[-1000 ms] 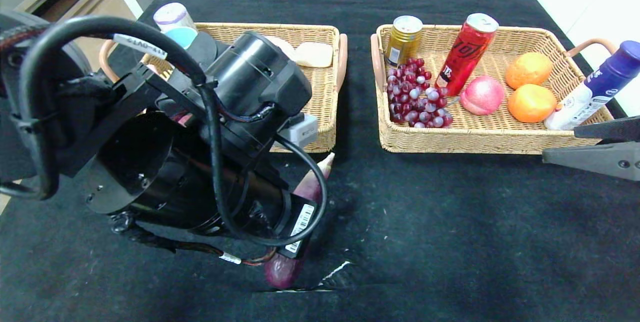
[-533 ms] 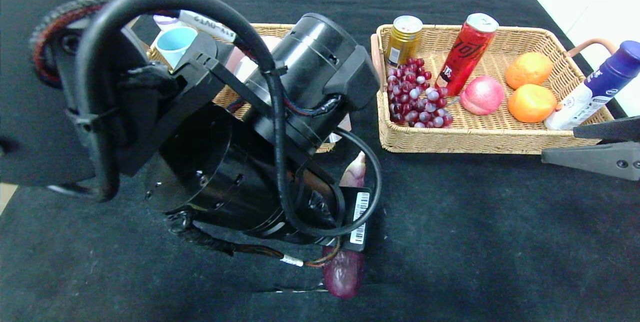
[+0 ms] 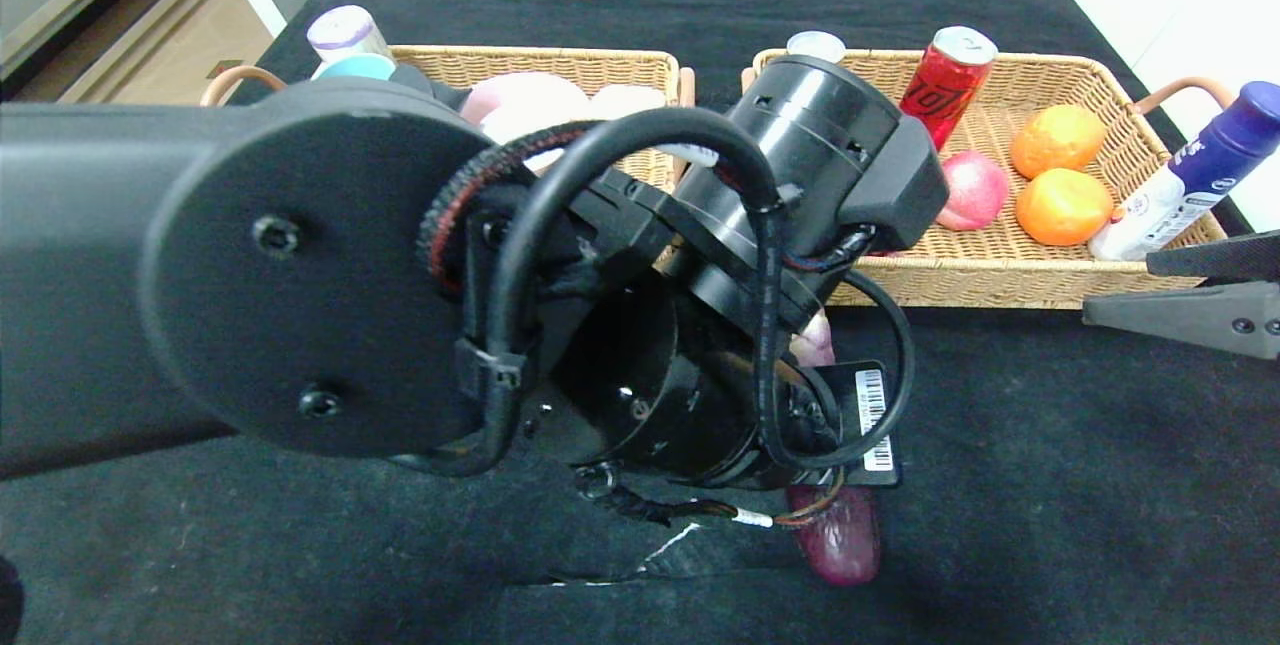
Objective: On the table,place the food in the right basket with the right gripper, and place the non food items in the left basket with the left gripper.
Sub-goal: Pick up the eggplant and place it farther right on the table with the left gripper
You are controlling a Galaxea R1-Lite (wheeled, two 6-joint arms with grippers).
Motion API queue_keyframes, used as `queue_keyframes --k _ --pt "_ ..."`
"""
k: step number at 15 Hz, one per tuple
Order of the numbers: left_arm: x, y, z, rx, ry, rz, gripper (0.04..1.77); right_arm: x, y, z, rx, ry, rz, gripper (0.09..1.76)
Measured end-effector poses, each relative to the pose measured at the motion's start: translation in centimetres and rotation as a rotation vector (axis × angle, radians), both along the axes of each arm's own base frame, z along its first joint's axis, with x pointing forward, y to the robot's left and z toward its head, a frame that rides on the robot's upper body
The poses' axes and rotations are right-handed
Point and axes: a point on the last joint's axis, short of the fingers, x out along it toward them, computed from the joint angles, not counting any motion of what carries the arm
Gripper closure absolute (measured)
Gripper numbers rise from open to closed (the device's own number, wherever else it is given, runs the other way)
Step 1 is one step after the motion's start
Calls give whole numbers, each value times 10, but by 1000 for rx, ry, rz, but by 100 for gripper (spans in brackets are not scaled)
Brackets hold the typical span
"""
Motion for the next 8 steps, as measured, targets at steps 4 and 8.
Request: queue_keyframes --k 4,8 --pt "7 -13 -7 -51 -15 14 106 0 0 0 0 -1 -1 14" --pt "12 -21 -13 -81 -15 20 106 0 0 0 0 -1 -1 14"
